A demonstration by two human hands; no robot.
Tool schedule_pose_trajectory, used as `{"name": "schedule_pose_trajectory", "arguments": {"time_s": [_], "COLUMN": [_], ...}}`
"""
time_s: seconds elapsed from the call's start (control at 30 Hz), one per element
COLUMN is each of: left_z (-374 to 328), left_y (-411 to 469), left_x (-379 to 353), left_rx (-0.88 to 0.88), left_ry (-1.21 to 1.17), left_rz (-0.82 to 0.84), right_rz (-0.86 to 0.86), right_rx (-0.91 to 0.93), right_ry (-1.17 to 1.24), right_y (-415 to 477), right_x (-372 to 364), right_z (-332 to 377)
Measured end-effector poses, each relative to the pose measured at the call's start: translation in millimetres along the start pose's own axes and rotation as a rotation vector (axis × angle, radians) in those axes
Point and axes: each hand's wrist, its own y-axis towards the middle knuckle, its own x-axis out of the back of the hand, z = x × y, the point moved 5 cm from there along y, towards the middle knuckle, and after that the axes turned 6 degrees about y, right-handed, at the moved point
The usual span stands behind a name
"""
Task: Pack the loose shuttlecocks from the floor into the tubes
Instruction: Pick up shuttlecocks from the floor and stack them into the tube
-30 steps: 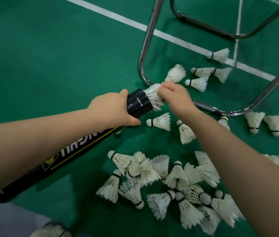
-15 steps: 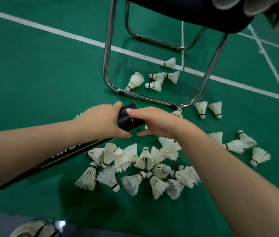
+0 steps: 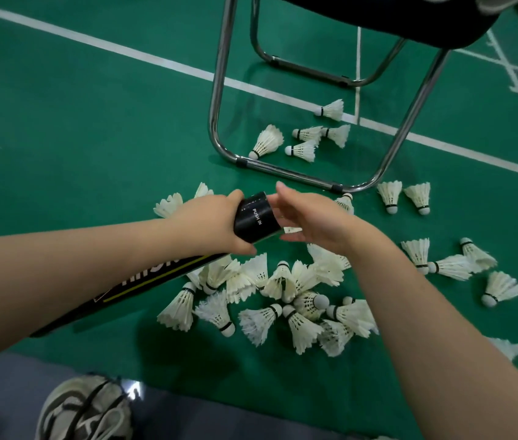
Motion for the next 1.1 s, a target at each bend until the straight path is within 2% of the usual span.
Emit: {"name": "schedule_pose_trajectory", "arguments": {"time_s": [0.1,0.17,0.2,0.43,0.6,0.73,0.83,0.93,1.1], "left_z": [13,18,20,21,29,37,44,49,51], "left_y": [-2,-4,-4,-5,-4,-6,-8,-11,-13], "left_x": [-2,-4,-5,-6,-5,-3,-4,-6,-5], "left_rx": [0.044,0.052,0.054,0.051,0.056,0.064,0.075,0.093,0.105], "left_ry": [0.007,0.031,0.036,-0.016,-0.045,-0.050,-0.048,-0.043,-0.032], "left_rz": [0.025,0.037,0.039,0.018,0.021,0.007,0.005,0.004,0.003], "right_rz": [-0.219,-0.368,-0.384,-0.120,-0.121,-0.302,-0.482,-0.598,-0.682], "right_rx": [-0.001,0.005,0.012,0.015,0.102,0.104,0.074,0.134,0.157], "right_ry": [-0.023,-0.293,-0.429,-1.150,-1.320,-1.243,-0.807,-0.449,-0.313], "right_y": [3,11,15,60,75,80,74,61,54], "right_x": [26,35,32,-18,-24,-7,15,28,30], "right_z": [-8,-24,-33,-92,-103,-98,-87,-72,-61]}}
